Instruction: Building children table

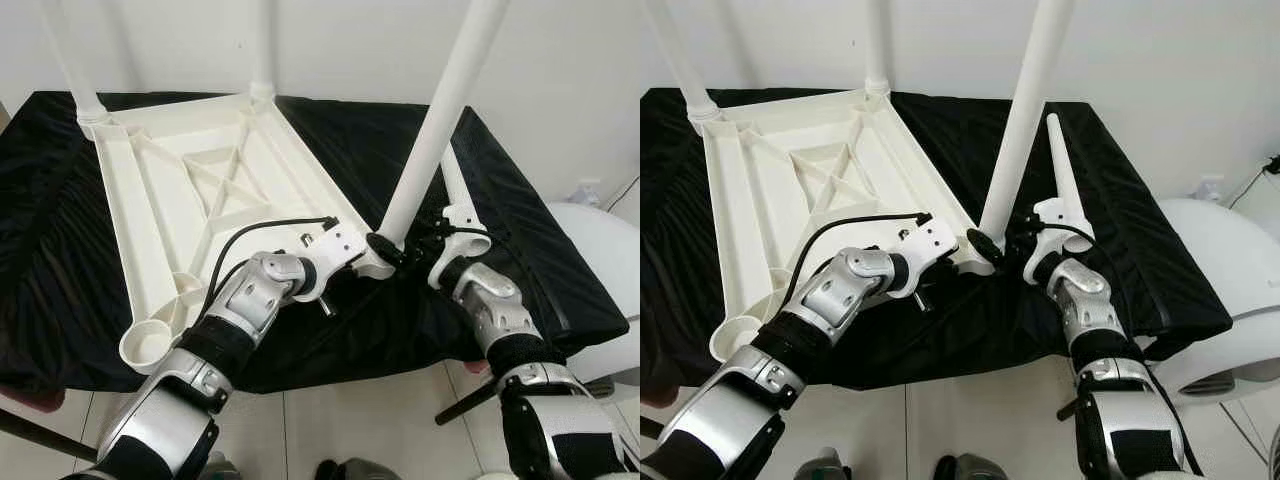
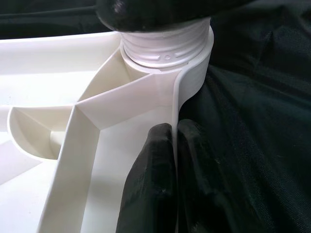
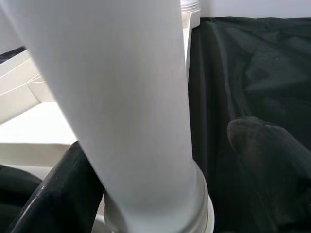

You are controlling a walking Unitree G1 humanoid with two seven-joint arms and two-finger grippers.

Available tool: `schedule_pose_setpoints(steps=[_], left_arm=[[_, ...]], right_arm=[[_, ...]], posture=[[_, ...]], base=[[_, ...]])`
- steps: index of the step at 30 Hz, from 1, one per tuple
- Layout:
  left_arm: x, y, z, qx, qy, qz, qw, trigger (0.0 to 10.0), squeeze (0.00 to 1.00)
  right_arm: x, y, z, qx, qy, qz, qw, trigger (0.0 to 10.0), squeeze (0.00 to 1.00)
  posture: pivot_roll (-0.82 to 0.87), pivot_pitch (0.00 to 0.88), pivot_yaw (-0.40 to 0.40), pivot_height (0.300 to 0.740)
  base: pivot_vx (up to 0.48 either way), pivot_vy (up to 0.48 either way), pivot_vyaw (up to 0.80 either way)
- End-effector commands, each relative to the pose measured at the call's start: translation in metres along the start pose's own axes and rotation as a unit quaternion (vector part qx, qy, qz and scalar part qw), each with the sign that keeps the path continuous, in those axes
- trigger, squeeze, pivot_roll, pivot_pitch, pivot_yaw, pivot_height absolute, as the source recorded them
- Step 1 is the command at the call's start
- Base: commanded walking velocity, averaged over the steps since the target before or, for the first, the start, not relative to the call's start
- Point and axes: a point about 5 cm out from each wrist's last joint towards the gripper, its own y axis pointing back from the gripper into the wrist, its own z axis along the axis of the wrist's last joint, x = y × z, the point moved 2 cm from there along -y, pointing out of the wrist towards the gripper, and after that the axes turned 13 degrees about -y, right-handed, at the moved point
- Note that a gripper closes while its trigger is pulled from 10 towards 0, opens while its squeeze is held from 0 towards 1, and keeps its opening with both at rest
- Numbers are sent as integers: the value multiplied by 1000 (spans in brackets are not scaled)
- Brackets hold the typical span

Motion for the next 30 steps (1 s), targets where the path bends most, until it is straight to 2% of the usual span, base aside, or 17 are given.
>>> schedule_pose_setpoints(steps=[1,8,9,10,11,12,13,24,25,27,28,30], left_arm=[[-5,-1,-14,32,12,7,999,10000,0],[-5,-1,-13,30,12,7,999,10000,0],[-5,-1,-12,30,12,8,999,10000,0],[-5,-1,-12,30,12,8,999,10000,0],[-5,-1,-12,30,12,8,999,10000,0],[-5,0,-12,29,12,8,999,10000,0],[-4,0,-11,29,12,8,999,10000,0],[-3,0,-11,28,12,11,999,10000,0],[-3,1,-11,29,12,11,999,10000,0],[-3,1,-11,29,12,11,999,10000,0],[-3,1,-11,29,12,11,999,10000,0],[-4,0,-11,30,12,11,999,10000,0]], right_arm=[[-3,1,-1,6,3,-1,1000,10000,0],[-6,2,-7,21,5,-1,1000,10000,0],[-7,2,-8,25,3,-2,1000,5490,0],[-7,3,-9,27,2,-3,1000,2039,0],[-7,3,-9,27,2,-3,1000,2039,0],[-8,3,-10,28,0,-4,1000,549,0],[-8,4,-10,28,0,-4,1000,0,0],[-7,2,-9,0,-6,-25,1000,0,0],[-5,-1,-9,-16,-25,-35,999,2706,0],[-4,-2,-9,-19,-30,-36,999,2706,0],[-2,-3,-10,-24,-35,-40,998,10000,0],[4,-8,-15,-36,-43,-62,996,10000,0]], posture=[[21,21,-72,740],[20,24,-73,740],[20,24,-73,740],[21,24,-74,740],[21,24,-74,740],[21,23,-75,740],[21,23,-75,740],[23,23,-82,740],[21,23,-83,740],[21,23,-83,740],[20,23,-85,740],[20,23,-86,740]], base=[[0,0,0],[0,0,0],[0,0,0],[0,0,0],[0,0,0],[0,0,0],[0,0,0],[0,0,0],[0,0,0],[0,0,0],[0,0,0],[0,0,0]])
